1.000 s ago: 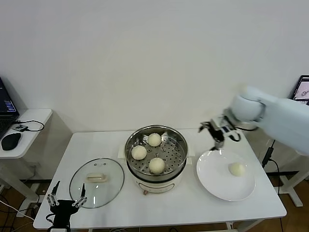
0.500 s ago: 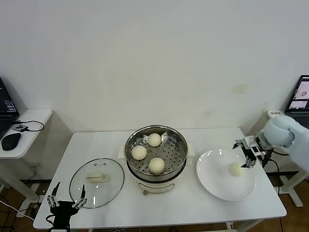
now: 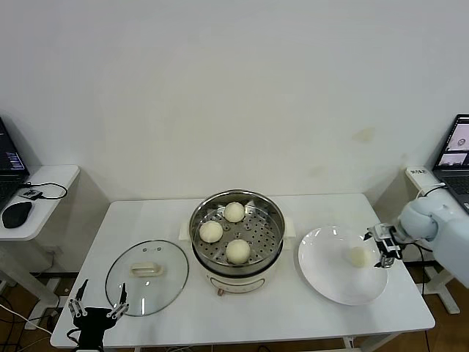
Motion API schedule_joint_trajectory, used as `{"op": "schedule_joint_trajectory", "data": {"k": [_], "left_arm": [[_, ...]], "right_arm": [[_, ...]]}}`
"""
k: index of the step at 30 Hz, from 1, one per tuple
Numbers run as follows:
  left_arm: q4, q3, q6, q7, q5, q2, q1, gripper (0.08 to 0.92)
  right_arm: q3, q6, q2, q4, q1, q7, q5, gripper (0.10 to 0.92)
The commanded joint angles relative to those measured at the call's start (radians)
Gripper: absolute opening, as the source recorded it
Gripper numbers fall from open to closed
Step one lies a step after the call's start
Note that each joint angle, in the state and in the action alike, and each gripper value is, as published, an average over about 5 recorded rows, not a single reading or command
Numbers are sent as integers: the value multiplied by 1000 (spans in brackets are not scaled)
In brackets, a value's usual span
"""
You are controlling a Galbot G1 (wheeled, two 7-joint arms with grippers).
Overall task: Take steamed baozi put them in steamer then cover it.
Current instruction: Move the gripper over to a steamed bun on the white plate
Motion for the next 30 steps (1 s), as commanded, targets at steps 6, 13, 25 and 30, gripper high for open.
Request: {"op": "schedule_joint_trajectory", "data": {"k": [6, 13, 25, 30], "left_arm": [[11, -3, 1, 1, 0, 3, -7, 823], [14, 0, 1, 2, 0, 2, -13, 823], [12, 1, 1, 1, -1, 0, -10, 823], [9, 4, 1, 1, -1, 0, -10, 823]], "right_arm": [[47, 13, 146, -169, -50, 13, -50, 823], [43, 4, 152, -177, -44, 6, -52, 807], [-53, -37, 62, -45, 69, -44, 47, 619], [-199, -107, -15, 79, 243, -74, 163, 604]]}}
